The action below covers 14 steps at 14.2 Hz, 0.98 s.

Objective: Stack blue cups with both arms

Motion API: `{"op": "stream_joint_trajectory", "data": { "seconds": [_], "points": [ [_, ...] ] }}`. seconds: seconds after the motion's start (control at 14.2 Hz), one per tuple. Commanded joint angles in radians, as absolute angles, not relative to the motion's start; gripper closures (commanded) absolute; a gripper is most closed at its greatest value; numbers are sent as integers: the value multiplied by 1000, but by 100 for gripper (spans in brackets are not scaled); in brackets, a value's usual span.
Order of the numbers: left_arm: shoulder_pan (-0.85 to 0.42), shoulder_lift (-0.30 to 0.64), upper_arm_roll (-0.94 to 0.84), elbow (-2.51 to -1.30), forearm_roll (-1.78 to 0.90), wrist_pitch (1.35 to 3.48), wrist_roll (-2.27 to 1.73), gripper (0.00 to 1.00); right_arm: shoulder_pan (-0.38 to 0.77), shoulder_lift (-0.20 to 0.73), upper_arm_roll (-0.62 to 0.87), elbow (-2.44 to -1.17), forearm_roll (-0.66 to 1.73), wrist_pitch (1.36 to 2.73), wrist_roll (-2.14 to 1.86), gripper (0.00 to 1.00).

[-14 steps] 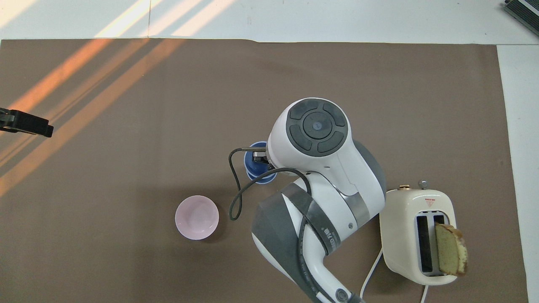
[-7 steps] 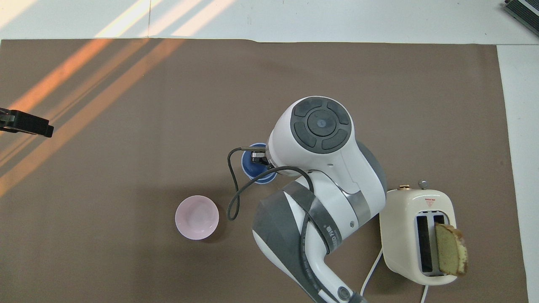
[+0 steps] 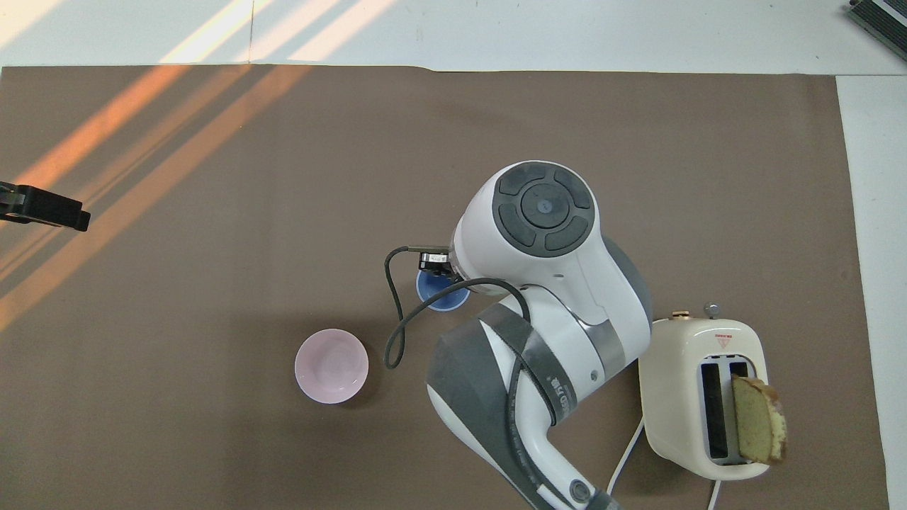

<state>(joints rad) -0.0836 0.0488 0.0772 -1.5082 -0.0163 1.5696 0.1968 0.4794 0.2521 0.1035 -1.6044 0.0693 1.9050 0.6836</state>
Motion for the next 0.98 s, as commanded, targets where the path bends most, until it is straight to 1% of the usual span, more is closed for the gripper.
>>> {"op": "stream_joint_trajectory", "data": {
  "seconds": [0.0, 0.28, 0.42, 0.49, 0.56, 0.77, 0.91],
  "points": [
    [-71, 31, 66, -1525, -5, 1566, 209, 0, 472, 233, 106, -1634, 91, 1925, 695, 0],
    [-71, 31, 66, -1523, -5, 1566, 209, 0, 456, 229, 94, -1612, 69, 1876, 686, 0],
    [-71, 31, 66, -1523, -5, 1566, 207, 0, 420, 219, 95, -1551, 51, 1812, 674, 0],
    [-71, 31, 66, -1523, -5, 1566, 204, 0, 396, 200, 92, -1505, 14, 1754, 620, 0],
    [-72, 31, 66, -1523, -5, 1568, 204, 0, 347, 174, 89, -1470, 8, 1696, 530, 0],
    [-75, 31, 66, -1523, -6, 1566, 196, 0, 151, 82, 86, -1418, 15, 1507, 145, 0],
    [-75, 31, 66, -1523, -6, 1566, 193, 0, 53, 45, 86, -1378, 15, 1409, 37, 0]
  ]
}}
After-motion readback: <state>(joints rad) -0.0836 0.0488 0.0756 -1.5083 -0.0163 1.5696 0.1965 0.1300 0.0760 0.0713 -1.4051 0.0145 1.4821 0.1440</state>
